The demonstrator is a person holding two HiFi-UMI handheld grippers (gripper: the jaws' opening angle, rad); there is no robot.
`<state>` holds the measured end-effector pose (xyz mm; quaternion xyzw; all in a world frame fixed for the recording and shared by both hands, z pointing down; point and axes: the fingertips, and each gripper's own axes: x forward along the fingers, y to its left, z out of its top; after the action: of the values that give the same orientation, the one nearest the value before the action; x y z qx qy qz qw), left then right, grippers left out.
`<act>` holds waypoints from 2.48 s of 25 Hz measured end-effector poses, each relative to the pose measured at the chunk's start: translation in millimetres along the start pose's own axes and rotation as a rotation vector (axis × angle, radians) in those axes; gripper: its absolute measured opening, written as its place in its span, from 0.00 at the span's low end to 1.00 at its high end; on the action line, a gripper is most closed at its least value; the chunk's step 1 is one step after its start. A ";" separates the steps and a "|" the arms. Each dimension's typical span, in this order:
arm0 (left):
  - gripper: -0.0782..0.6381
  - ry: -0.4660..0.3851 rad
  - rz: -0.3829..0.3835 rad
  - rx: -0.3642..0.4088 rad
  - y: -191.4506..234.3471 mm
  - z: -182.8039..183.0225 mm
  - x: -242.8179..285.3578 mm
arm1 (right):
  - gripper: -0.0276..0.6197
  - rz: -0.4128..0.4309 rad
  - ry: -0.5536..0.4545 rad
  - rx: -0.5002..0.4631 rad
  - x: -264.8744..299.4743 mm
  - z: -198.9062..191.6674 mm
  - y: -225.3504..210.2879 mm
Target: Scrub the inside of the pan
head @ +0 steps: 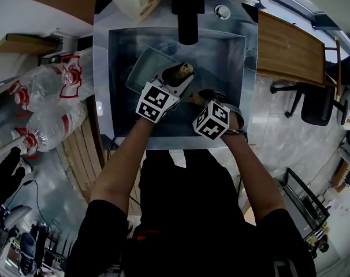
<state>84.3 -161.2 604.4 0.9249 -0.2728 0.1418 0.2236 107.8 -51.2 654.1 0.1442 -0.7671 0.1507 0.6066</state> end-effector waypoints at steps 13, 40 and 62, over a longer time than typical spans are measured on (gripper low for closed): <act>0.33 -0.014 0.082 -0.007 27.5 8.5 -17.2 | 0.31 0.002 0.001 0.007 0.1 -1.1 -0.8; 0.33 0.033 0.058 0.031 9.1 9.2 -37.8 | 0.31 0.000 0.013 0.015 0.4 -0.2 0.5; 0.33 0.131 0.137 -0.008 27.2 -16.0 -45.3 | 0.31 -0.003 0.006 0.026 -0.7 -0.8 0.8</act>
<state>29.9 -153.8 610.0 0.8919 -0.3209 0.2159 0.2343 108.4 -50.1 653.6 0.1527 -0.7631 0.1601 0.6072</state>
